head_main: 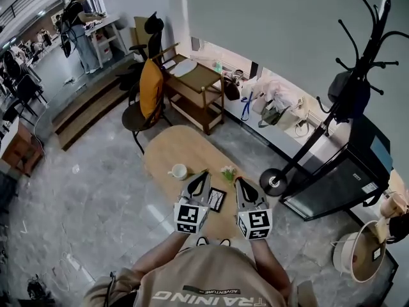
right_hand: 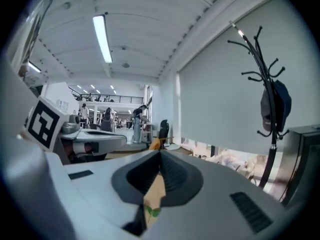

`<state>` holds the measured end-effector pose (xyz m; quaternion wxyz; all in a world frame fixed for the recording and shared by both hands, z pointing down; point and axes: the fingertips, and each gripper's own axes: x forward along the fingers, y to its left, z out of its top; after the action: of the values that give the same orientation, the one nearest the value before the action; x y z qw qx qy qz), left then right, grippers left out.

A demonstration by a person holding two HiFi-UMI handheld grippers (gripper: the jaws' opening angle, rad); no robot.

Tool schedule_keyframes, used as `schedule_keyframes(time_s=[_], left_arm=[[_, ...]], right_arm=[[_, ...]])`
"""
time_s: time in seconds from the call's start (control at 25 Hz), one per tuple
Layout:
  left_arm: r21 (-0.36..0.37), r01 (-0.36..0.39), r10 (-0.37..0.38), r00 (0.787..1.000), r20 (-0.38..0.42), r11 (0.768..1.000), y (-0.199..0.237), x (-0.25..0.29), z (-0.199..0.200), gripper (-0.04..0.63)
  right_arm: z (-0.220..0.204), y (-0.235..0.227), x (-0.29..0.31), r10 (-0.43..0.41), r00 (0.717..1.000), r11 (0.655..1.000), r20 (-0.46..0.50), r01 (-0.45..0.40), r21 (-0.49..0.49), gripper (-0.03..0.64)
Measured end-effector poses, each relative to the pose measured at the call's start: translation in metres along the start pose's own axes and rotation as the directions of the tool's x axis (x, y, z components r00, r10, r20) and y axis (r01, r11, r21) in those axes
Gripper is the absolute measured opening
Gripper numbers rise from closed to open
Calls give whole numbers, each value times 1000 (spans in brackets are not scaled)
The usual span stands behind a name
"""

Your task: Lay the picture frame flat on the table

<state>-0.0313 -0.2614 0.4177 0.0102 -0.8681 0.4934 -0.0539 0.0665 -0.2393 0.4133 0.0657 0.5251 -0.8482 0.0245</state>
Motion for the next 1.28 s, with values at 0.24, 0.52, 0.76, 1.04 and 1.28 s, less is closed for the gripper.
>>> schedule_keyframes(time_s=[0.24, 0.52, 0.76, 1.04, 1.28], left_arm=[[68, -36, 30, 996, 88, 997, 9, -13, 28, 6], [34, -33, 30, 997, 70, 999, 22, -16, 26, 6], [20, 1, -2, 999, 44, 1000, 25, -11, 21, 6], [-4, 53, -53, 998, 18, 999, 19, -6, 12, 6], [-40, 80, -79, 997, 9, 996, 18, -1, 8, 6]], right_arm=[[34, 11, -7, 13, 995, 999, 99, -10, -30, 6], [39, 2, -3, -18, 995, 1000, 101, 18, -1, 6], [35, -1, -5, -32, 997, 999, 72, 35, -39, 6], [25, 3, -10, -35, 999, 999, 37, 36, -34, 6], [15, 3, -13, -56, 998, 994, 14, 57, -96, 6]])
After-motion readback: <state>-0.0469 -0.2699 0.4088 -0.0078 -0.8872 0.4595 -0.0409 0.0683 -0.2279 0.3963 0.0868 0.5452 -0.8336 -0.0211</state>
